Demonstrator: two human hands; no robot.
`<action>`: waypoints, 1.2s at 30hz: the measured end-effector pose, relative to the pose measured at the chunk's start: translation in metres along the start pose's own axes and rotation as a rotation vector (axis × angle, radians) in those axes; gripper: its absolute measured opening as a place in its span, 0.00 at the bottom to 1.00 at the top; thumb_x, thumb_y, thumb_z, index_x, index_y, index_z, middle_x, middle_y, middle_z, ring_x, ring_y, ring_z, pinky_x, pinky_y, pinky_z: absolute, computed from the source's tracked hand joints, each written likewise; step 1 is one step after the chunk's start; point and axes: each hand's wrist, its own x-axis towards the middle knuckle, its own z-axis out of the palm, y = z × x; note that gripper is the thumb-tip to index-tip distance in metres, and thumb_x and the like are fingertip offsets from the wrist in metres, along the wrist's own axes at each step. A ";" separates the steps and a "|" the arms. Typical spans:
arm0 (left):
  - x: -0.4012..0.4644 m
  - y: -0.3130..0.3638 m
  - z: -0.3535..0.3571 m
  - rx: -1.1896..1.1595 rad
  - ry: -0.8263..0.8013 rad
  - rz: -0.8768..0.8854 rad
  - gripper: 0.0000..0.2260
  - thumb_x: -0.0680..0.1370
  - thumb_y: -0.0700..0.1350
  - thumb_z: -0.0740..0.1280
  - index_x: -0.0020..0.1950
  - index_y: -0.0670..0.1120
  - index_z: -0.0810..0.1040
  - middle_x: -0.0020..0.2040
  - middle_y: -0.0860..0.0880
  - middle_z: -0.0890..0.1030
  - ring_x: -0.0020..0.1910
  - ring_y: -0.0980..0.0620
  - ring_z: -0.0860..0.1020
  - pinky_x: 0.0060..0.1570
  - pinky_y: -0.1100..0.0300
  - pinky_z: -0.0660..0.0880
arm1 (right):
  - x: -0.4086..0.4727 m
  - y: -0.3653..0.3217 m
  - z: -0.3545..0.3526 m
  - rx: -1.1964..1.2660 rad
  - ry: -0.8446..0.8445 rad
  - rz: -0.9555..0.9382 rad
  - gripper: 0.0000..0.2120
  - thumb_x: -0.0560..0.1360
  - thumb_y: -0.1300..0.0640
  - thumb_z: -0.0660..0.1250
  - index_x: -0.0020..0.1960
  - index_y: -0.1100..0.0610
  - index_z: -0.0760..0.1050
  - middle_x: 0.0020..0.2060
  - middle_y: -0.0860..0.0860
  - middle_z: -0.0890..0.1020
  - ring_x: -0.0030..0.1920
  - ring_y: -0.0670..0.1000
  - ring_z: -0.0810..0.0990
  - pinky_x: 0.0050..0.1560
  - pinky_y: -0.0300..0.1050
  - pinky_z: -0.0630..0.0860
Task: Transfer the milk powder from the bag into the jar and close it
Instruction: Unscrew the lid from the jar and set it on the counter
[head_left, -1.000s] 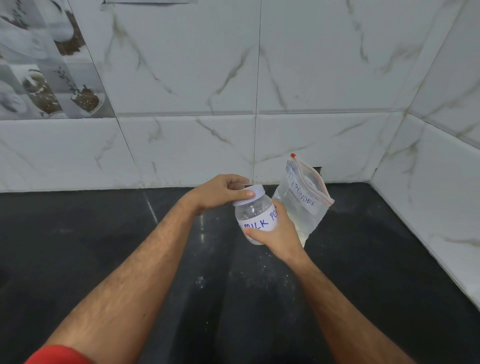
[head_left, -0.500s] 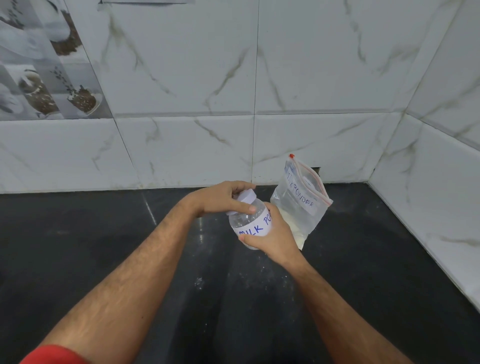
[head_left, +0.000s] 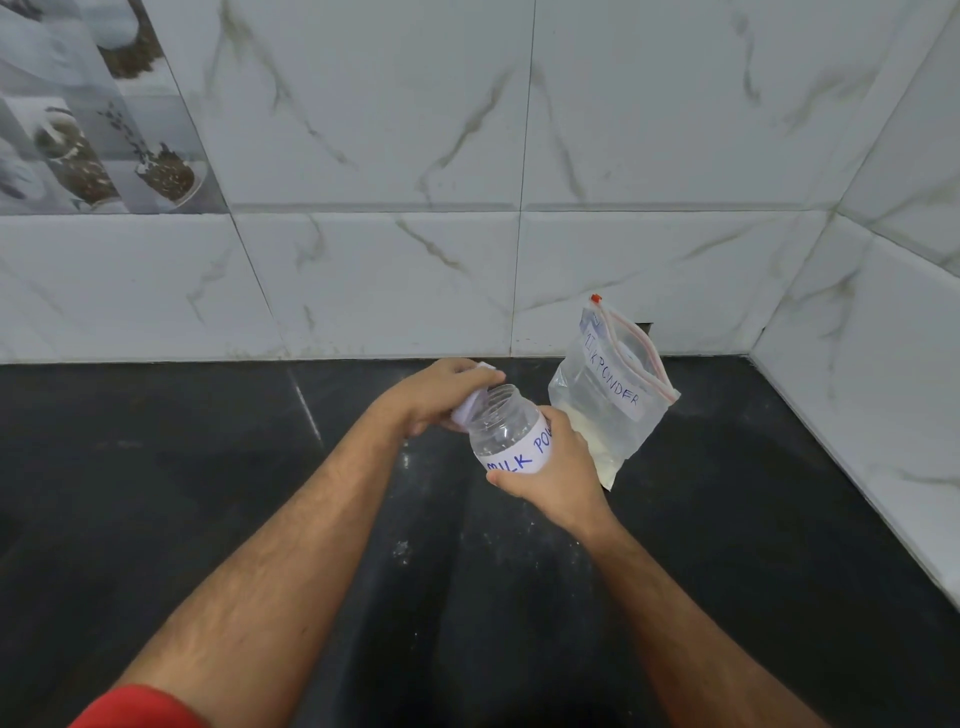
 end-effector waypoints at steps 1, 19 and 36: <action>0.000 -0.006 -0.002 -0.150 0.013 -0.035 0.09 0.79 0.50 0.66 0.51 0.45 0.78 0.45 0.45 0.81 0.38 0.52 0.80 0.35 0.60 0.79 | 0.000 0.001 0.001 0.018 0.001 0.012 0.44 0.53 0.37 0.79 0.64 0.44 0.65 0.53 0.41 0.77 0.55 0.48 0.78 0.55 0.49 0.81; 0.034 -0.163 -0.031 -0.385 0.501 -0.352 0.07 0.79 0.33 0.61 0.55 0.38 0.75 0.56 0.38 0.77 0.53 0.39 0.77 0.36 0.49 0.79 | 0.003 0.024 0.021 0.169 -0.046 0.139 0.37 0.58 0.46 0.82 0.63 0.46 0.71 0.54 0.41 0.80 0.53 0.45 0.81 0.50 0.37 0.80; 0.022 -0.187 -0.037 0.406 0.605 -0.347 0.18 0.75 0.43 0.70 0.66 0.44 0.77 0.62 0.44 0.81 0.62 0.43 0.77 0.54 0.56 0.73 | -0.003 0.032 0.026 0.167 -0.051 0.158 0.38 0.60 0.50 0.83 0.66 0.48 0.70 0.55 0.41 0.79 0.53 0.44 0.80 0.52 0.37 0.79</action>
